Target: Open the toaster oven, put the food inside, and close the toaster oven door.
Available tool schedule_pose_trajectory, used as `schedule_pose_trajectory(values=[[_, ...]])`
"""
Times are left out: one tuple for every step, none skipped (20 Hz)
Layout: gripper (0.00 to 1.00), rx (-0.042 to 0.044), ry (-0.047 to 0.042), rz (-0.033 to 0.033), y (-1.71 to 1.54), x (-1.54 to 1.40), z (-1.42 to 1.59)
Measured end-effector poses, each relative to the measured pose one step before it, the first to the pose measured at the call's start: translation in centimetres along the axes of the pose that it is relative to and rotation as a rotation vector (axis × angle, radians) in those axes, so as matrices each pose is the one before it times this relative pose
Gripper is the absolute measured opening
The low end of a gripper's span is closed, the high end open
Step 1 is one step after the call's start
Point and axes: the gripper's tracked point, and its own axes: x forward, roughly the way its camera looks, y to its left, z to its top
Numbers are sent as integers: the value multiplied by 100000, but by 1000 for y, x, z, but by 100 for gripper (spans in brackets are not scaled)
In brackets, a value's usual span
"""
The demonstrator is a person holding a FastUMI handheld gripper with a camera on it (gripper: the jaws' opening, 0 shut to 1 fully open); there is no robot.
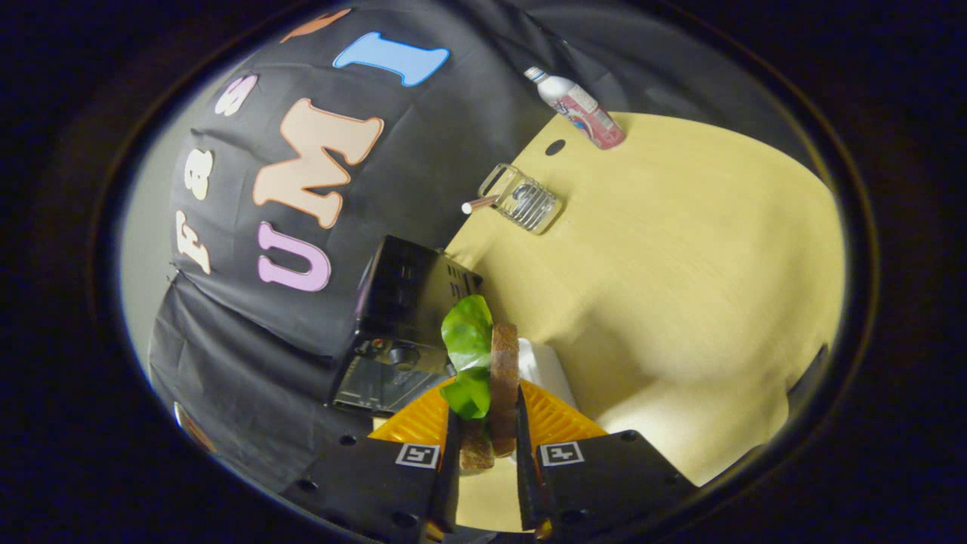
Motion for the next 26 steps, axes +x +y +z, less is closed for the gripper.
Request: schedule_pose_trajectory(values=[[34, 2027, 1917, 1882, 651, -359, -785], [34, 2216, 2199, 2111, 748, -80, -952], [34, 2399, 2448, 2403, 851, 68, -1073], [34, 2416, 2788, 2437, 859, 207, -1137], [34, 2360, 2560, 2441, 913, 322, -1296], [34, 2035, 2597, 2206, 832, 755, -1187], [34, 1591, 2578, 1736, 708, 998, -1217], [34, 940, 2449, 1063, 580, 1050, -1103], [34, 714, 2310, 345, 409, 1139, -965], [34, 423, 2104, -36, 370, 1071, -721], [34, 255, 1953, 25, 313, 1196, -843], [34, 86, 1997, 411, 406, 1224, -898], [34, 485, 2010, 740, 475, 1205, -715], [34, 944, 1567, 1013, 528, 1409, -429], [34, 931, 1268, 1129, 546, 1279, -480], [34, 993, 776, 1256, 433, 1345, -368], [34, 1208, 84, 1085, 370, 1177, -170], [34, 1158, -509, 1548, 566, 1233, 293], [34, 943, -886, 1545, 308, 1125, 196], [34, 941, -1483, 528, -97, 1201, 470], [34, 365, -1884, -542, -371, 1015, 499], [34, 177, -1967, -19, -254, 679, 586], [34, 352, -2567, 1282, -8, 563, 693], [34, 670, -2855, 1518, 176, 455, 730], [34, 901, -3196, 1475, 62, 495, 987], [34, 1400, -3356, 1272, 112, 498, 948]])
